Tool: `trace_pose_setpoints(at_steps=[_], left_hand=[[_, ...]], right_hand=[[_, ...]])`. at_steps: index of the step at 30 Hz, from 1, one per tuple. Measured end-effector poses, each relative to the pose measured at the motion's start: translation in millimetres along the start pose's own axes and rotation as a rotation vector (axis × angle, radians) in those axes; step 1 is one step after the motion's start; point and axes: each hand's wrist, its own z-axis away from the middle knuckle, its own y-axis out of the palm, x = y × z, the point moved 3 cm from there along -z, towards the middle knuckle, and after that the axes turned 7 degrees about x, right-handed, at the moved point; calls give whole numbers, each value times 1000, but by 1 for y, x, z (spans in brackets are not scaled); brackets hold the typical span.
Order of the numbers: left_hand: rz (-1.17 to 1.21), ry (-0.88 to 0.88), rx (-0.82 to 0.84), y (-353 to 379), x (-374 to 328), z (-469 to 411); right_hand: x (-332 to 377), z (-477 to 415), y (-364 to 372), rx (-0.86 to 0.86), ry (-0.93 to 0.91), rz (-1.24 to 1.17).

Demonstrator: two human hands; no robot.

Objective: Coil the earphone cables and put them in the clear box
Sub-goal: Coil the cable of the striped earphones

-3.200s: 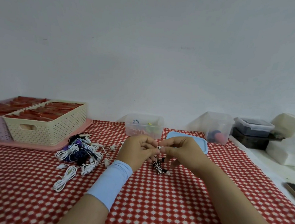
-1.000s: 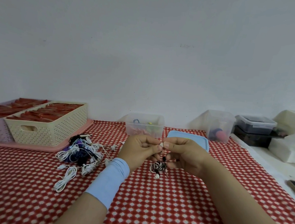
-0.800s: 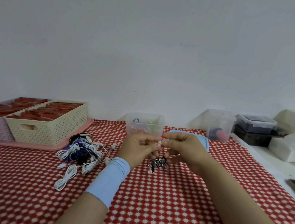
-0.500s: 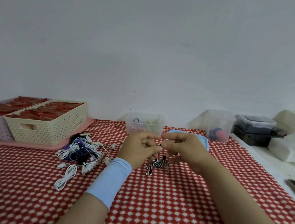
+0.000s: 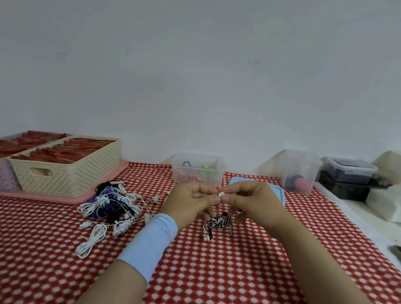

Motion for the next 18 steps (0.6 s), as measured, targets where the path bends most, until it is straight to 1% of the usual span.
trace_pose_setpoints(at_steps=[5,9,11,15,18], left_hand=[[-23,-35,-17,-1,1,0],[-34,-34,-3,-1,1,0],[-44,-33,-10,-3,1,0],[-73,-44,10,-8,0,0],[-207,-46,37,-10,0,0]], right_hand=[[-1,-3,-1,-21,-42,52],[-1,-3,-3,-9,-27,85],[-1,-3,-13,-68,-9,130],[-17,-5,-48,-270,85,401],[-29,-6,-64,-287,162,645]])
